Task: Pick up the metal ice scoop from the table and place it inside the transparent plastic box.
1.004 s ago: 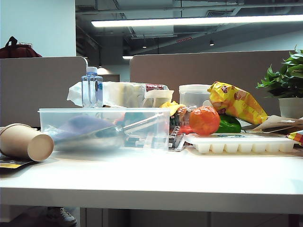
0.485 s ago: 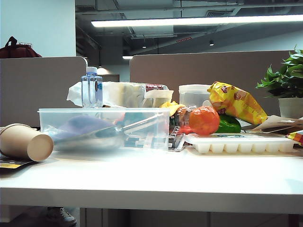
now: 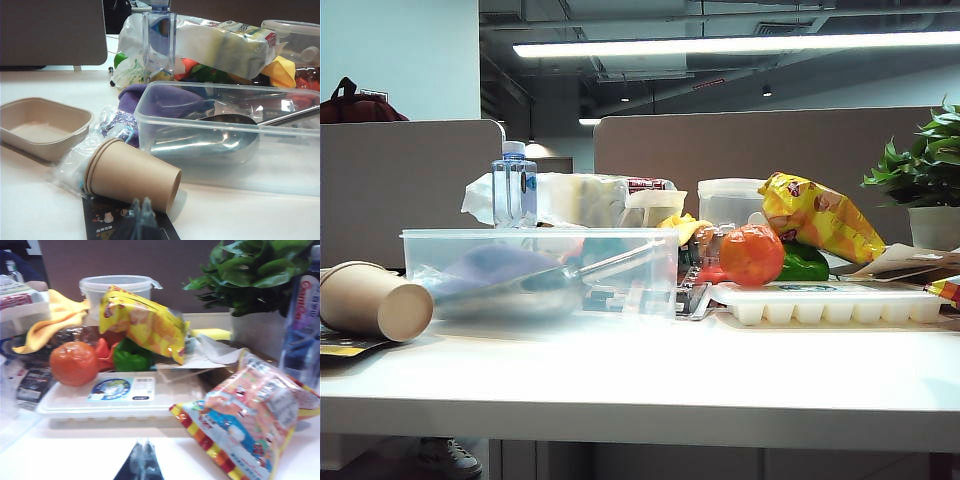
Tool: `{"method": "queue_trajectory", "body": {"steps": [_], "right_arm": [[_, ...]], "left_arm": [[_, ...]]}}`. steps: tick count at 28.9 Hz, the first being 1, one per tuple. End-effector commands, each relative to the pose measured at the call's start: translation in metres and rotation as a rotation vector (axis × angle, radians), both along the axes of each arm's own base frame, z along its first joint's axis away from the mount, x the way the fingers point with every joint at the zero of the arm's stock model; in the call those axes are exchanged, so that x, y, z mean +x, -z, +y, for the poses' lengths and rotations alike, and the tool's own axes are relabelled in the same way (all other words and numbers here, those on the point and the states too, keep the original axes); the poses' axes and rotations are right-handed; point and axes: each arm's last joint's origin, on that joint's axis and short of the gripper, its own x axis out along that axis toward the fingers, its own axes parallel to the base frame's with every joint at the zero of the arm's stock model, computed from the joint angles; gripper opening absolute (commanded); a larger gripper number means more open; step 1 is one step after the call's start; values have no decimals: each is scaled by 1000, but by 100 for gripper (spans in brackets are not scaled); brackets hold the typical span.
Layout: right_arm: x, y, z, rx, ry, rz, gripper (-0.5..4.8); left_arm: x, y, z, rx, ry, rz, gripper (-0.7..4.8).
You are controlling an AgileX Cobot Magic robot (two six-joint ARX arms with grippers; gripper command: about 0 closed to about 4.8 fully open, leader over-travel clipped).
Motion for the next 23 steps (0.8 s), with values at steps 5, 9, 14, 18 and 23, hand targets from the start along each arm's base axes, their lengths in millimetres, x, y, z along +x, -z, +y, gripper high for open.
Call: {"method": "queue_trajectory", "body": {"steps": [5, 9, 14, 18, 23], "right_arm": [[0, 0, 1, 1, -36, 4, -7], [0, 0, 1, 1, -36, 5, -7], [0, 1, 1, 1, -28, 13, -7], [0, 4, 1, -1, -28, 39, -7], [0, 3, 1, -1, -27, 35, -7]], "left_arm": [[0, -2, 0, -1, 4, -12, -5], [0, -2, 0, -1, 4, -12, -5], [0, -2, 0, -1, 4, -12, -5], [0, -2, 0, -1, 5, -12, -5], [0, -2, 0, -1, 5, -12, -5]]}}
